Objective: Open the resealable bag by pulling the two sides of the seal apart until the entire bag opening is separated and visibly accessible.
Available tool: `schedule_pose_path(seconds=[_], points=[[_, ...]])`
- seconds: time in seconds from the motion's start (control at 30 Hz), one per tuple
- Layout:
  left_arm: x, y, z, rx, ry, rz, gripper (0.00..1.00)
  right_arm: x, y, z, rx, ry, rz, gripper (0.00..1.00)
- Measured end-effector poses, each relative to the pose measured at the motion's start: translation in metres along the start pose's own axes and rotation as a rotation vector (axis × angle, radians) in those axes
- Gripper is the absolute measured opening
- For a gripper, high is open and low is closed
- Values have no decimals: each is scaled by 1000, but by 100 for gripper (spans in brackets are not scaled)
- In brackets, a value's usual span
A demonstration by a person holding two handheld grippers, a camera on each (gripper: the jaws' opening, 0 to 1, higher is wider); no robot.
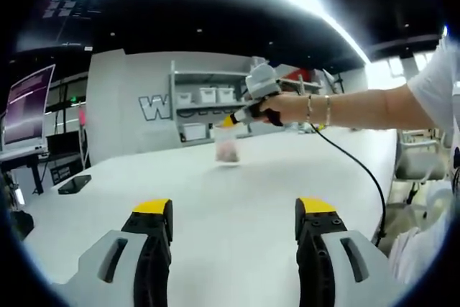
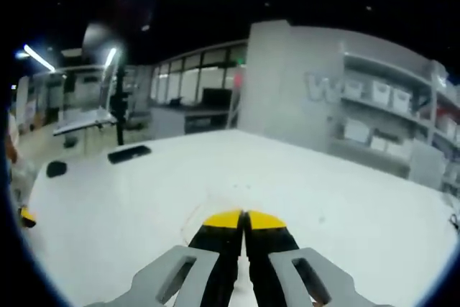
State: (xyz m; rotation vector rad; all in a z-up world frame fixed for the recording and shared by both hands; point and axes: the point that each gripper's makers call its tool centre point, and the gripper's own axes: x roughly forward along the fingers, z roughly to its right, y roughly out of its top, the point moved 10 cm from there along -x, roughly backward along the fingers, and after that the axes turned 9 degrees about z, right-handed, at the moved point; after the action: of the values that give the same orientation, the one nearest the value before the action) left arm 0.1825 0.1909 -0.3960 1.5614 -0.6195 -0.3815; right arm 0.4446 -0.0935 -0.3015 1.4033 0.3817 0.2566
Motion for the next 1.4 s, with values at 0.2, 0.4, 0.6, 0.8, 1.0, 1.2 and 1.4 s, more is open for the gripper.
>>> schedule_pose_path(seconds=[0.2,0.4,0.6,0.8,1.0,1.2,1.4], points=[[-1,0,-1,-1,2,1,69,10,1,1,-3,-10,-3,0],[-1,-2,-1,-6,2,-3,69,20,1,1,-7,-24,-6,0],[0,-4,0,-6,0,-11,69,25,2,3,-12,-46,-12,0],[-1,-4,0,-6,1,-9,68,30,2,4,-26,-51,-17,0],[-2,-4,0,-6,3,-11,68,36,0,7,-30,-72,-22,0],[-1,-5,0,-6,4,-16,68,43,-1,7,-64,-98,-25,0],[-1,-7,1,-8,-3,-21,68,49,-9,-2,-100,-87,-37,0]])
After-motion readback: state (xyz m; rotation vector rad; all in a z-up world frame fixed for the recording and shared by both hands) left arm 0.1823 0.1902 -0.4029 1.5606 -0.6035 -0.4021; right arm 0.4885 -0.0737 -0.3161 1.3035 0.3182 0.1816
